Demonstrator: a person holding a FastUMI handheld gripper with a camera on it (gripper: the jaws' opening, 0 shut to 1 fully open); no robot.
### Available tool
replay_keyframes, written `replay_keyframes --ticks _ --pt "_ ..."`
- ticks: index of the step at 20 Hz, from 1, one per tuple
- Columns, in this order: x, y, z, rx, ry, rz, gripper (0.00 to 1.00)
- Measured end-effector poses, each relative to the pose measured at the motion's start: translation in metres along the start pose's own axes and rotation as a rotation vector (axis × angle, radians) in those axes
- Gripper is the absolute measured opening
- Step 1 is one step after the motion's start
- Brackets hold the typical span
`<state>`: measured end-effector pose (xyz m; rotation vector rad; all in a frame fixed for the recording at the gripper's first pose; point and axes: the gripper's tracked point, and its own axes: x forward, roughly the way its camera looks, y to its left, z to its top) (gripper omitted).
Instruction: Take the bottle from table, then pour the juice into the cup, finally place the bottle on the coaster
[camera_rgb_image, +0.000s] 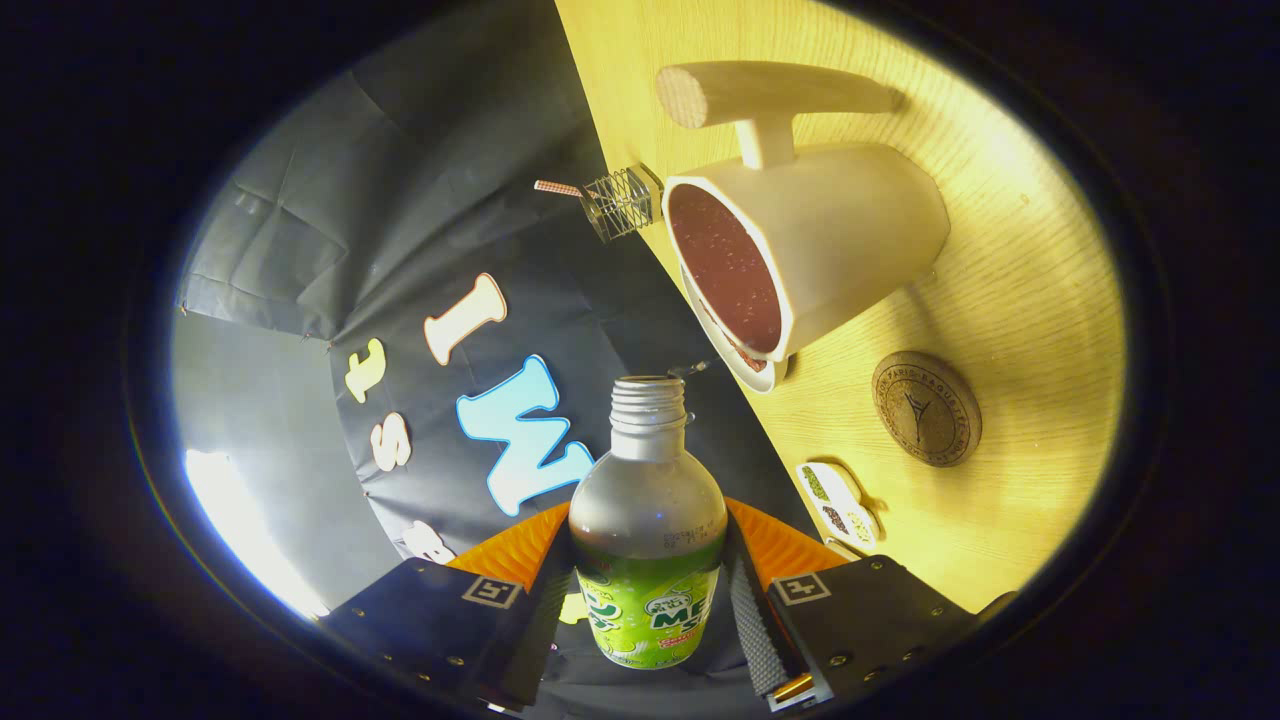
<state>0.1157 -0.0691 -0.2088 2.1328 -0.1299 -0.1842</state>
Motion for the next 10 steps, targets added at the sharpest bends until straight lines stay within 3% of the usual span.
replay_keyframes --ticks 10 --pt "-0.001 0.013 0.012 0.037 -0.019 0.021 0.76"
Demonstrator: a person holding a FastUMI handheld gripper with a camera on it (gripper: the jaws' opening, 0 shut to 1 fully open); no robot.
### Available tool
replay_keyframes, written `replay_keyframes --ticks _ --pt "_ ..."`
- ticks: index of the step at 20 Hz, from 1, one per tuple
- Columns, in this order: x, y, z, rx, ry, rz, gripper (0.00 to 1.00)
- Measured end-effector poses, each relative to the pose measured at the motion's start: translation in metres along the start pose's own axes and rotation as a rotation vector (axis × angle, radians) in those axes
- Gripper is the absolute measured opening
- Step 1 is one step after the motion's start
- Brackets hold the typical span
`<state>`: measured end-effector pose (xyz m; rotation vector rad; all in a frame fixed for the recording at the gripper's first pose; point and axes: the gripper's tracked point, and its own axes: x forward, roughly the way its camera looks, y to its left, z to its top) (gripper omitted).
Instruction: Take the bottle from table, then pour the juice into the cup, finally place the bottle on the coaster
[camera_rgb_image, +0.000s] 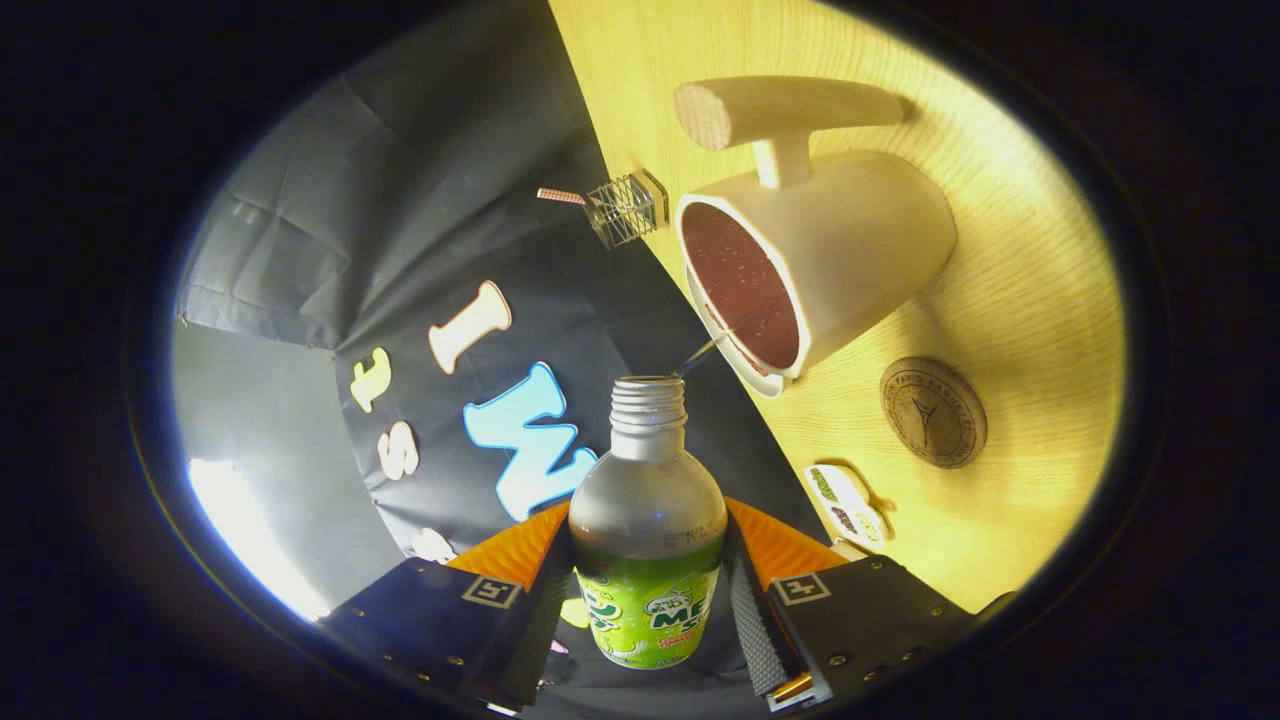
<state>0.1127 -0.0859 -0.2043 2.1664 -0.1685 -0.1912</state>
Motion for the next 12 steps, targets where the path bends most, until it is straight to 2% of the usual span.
replay_keyframes --ticks 12 --pt "0.0021 0.0054 0.0023 0.032 -0.009 0.008 0.76"
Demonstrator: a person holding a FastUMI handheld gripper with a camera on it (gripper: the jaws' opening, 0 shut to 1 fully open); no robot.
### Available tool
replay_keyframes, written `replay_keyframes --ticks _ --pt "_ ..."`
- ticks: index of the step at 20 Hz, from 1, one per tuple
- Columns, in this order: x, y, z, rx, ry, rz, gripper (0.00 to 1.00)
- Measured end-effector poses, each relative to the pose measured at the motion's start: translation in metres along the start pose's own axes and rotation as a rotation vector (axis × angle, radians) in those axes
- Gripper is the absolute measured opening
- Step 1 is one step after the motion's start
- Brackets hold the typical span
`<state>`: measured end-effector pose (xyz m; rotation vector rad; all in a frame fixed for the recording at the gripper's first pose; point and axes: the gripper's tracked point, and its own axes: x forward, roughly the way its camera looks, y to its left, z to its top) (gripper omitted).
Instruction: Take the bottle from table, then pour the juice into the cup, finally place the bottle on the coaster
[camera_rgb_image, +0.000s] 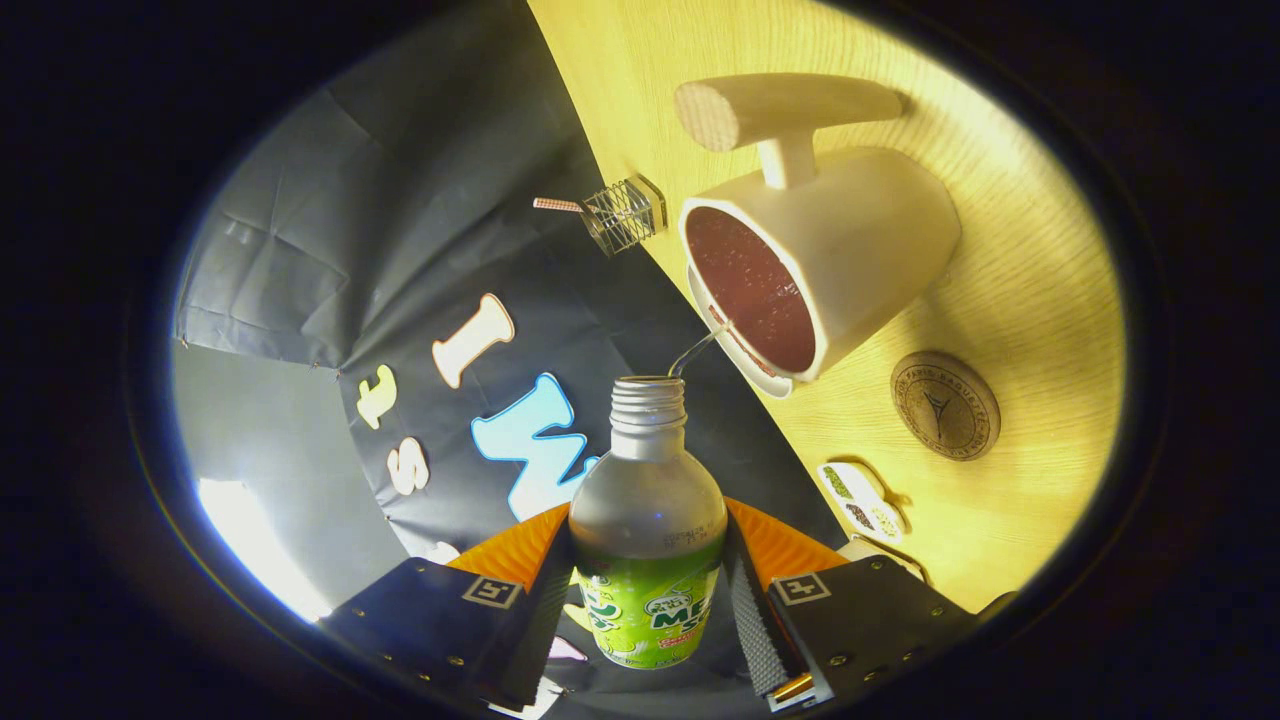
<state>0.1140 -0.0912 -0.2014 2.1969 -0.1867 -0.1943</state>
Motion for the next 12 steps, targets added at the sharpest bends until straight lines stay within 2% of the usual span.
replay_keyframes --ticks 12 --pt "-0.0003 -0.0038 0.0067 -0.041 0.009 0.004 0.76"
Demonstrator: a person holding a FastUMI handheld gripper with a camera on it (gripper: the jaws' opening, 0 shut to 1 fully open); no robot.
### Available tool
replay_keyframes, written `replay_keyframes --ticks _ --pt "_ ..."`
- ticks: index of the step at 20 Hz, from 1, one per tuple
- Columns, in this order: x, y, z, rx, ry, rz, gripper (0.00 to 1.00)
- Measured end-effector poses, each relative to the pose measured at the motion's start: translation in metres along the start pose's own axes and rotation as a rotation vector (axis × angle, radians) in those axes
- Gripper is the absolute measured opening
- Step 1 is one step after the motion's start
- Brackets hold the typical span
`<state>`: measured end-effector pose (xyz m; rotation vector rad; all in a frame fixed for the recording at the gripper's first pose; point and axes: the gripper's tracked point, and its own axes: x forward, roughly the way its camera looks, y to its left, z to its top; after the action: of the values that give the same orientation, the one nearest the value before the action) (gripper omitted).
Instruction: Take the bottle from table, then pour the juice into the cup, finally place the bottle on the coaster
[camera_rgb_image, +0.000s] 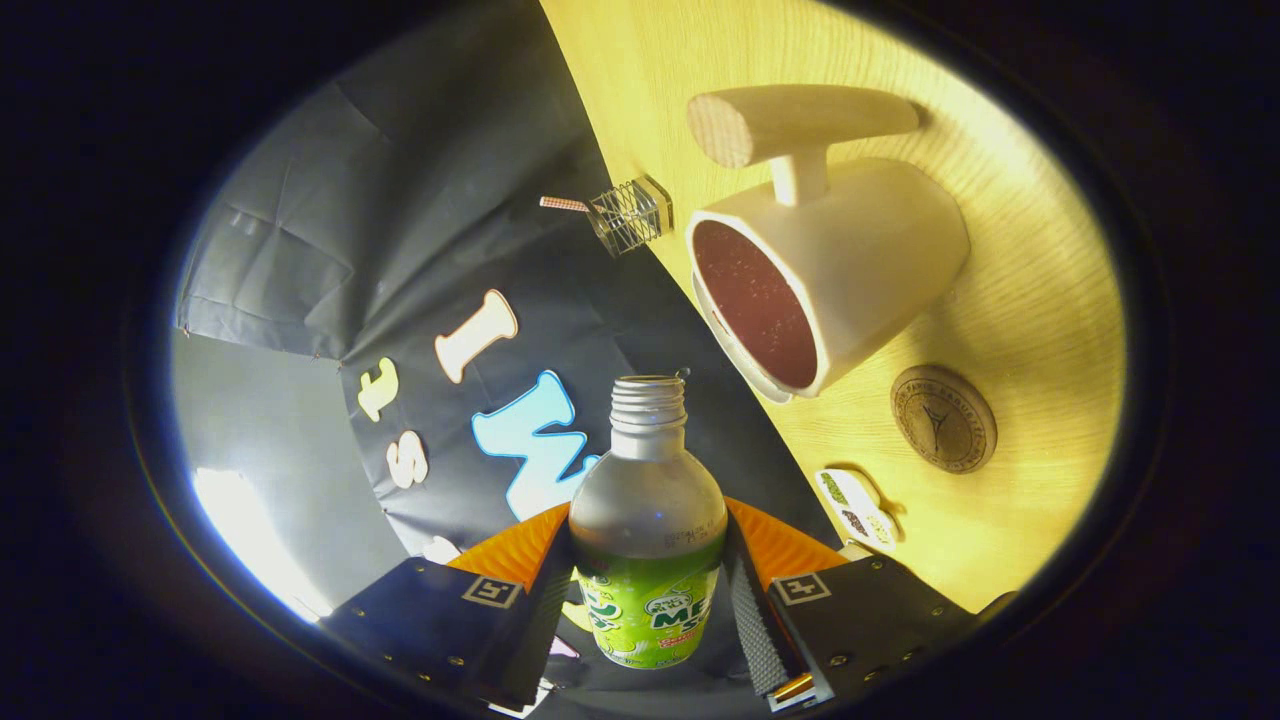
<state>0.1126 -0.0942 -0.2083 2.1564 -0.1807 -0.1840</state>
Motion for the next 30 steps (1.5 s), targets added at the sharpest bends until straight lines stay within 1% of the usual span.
replay_keyframes --ticks 6,12,17,20,23,30 --pt "0.001 -0.005 0.001 -0.037 0.002 -0.003 0.76" --pt "-0.004 -0.017 0.006 -0.087 -0.010 -0.031 0.76" --pt "-0.005 -0.020 0.010 -0.148 -0.025 -0.041 0.76" --pt "-0.008 -0.027 0.010 -0.199 -0.036 -0.071 0.76" --pt "-0.011 -0.030 0.008 -0.228 -0.032 -0.085 0.76" --pt "-0.010 -0.020 0.005 -0.409 -0.021 -0.091 0.76"
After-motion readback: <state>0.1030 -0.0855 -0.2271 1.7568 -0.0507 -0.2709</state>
